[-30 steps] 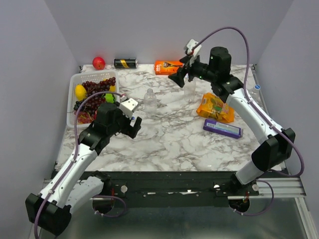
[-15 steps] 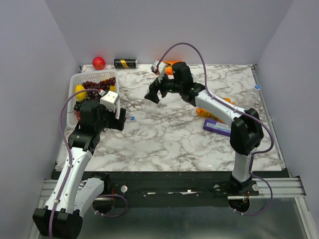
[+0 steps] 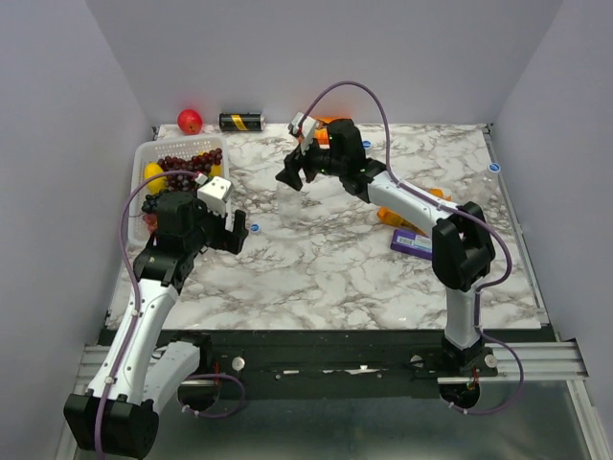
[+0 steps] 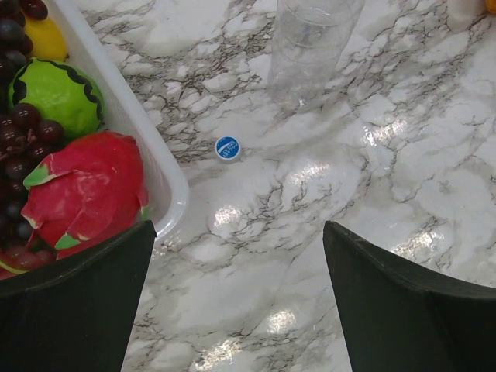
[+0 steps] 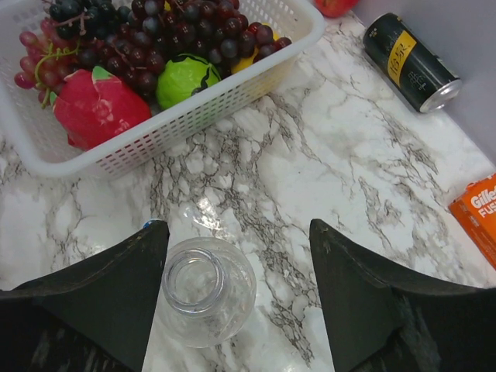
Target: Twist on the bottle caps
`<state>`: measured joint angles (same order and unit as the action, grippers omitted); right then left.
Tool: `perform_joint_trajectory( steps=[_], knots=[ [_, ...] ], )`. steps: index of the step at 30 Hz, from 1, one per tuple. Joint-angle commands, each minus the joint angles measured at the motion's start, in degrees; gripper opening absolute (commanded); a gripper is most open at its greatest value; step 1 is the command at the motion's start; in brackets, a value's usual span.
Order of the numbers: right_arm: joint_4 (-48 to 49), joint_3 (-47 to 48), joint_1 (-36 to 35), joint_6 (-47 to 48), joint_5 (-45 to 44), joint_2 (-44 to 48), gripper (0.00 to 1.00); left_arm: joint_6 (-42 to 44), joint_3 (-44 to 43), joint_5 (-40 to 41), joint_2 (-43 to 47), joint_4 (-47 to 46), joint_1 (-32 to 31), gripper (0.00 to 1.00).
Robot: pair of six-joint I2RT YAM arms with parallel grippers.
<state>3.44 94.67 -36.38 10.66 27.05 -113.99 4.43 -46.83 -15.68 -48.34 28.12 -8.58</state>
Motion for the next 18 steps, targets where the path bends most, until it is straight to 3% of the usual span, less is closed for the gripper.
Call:
perform_joint_trajectory(
  steps=[1, 5, 6, 8, 9, 12, 15, 18],
  knots=[
    [1.30, 0.34, -0.27, 1.03, 0.46, -0.79, 0.77, -0.47, -0.99, -2.69, -0.79, -1.40, 0.41, 0.99],
    [1.30, -0.63, -0.36, 1.65, 0.81, -0.79, 0.60, -0.73, 0.07, -3.65, -1.06, -2.89, 0.41, 0.99],
    [1.30, -0.80, -0.27, 2.00, 1.34, -0.70, 0.51, -0.91, 0.59, -4.00, -1.14, -3.68, 0.41, 0.99],
    [0.61, -0.89, -0.27, 2.44, 1.95, -0.53, 0.42, -1.00, 2.09, -6.11, -1.41, -6.22, 0.41, 0.99],
    [0.17, -0.89, -0.27, 2.70, 2.83, -0.53, 0.29, -0.82, 2.79, -7.33, -1.58, -7.28, 0.41, 0.99],
    [-2.03, -1.24, -0.18, 2.97, 4.32, 0.52, 0.08, -0.03, 5.34, -11.90, -2.64, -12.29, 0.41, 0.99],
    [-2.56, -2.04, -0.27, 1.66, 5.29, 3.41, 0.01, 0.76, 7.27, -15.69, -4.83, -16.86, 0.41, 0.99],
    [-3.27, -1.60, -0.27, -1.23, 7.92, 6.32, 0.01, 1.90, 8.59, -18.24, -7.38, -20.81, 0.06, 0.99]
  ],
)
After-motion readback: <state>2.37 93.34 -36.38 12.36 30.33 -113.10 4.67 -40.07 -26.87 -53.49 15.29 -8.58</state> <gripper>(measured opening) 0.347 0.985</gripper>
